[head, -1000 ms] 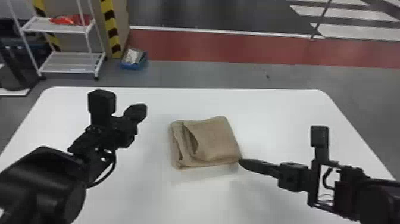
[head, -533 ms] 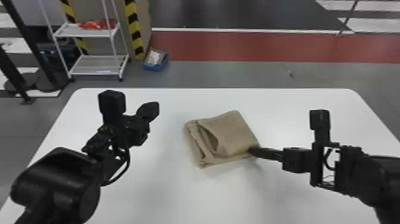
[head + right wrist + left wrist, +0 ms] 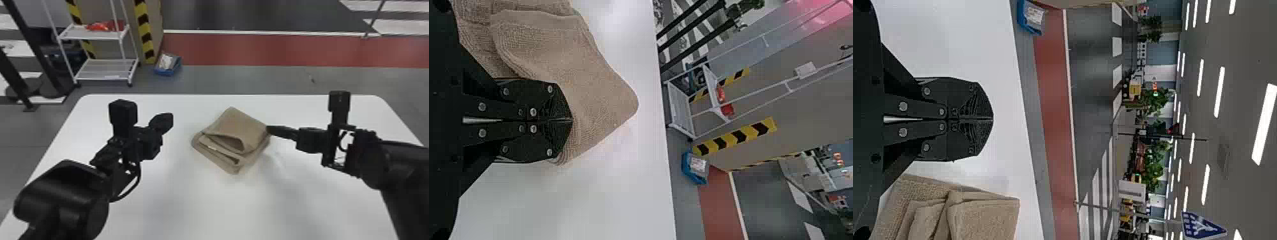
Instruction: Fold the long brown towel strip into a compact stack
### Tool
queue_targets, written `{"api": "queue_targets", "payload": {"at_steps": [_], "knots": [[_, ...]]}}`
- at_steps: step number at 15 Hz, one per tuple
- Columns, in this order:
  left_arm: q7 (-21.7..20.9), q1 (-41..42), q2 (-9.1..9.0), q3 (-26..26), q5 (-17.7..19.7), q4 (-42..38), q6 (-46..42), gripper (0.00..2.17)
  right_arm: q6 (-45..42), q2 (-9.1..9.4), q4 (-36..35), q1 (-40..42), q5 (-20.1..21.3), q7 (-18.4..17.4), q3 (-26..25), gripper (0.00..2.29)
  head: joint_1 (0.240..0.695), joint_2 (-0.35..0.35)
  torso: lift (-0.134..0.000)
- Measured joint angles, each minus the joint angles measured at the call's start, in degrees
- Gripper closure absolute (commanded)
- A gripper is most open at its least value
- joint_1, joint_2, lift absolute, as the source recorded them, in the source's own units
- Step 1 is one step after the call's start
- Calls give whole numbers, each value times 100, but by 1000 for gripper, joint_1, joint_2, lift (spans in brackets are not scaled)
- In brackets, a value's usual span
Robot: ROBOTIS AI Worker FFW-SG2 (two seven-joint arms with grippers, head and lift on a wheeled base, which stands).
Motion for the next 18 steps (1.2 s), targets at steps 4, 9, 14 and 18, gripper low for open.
{"api": "queue_targets", "payload": {"at_steps": [4,9,14,18], "knots": [[-217,-91,-28,-139,-36,205,-12,1690,-619,-104,-376,773,-355,703,-771,589,695,-60,-125],[-924,-577,-156,-416,-134,1123,-251,1690,-1811,-437,-1283,1951,-505,2166,-1985,302,695,-184,-125],[-1242,-886,-272,-680,-318,1805,-534,1690,-2160,-278,-2235,3009,-968,2821,-2535,302,695,-212,-125],[-1391,-885,-240,-709,-418,1907,-515,1690,-2164,-129,-2525,3239,-1074,2843,-2512,302,695,-198,-125]]}}
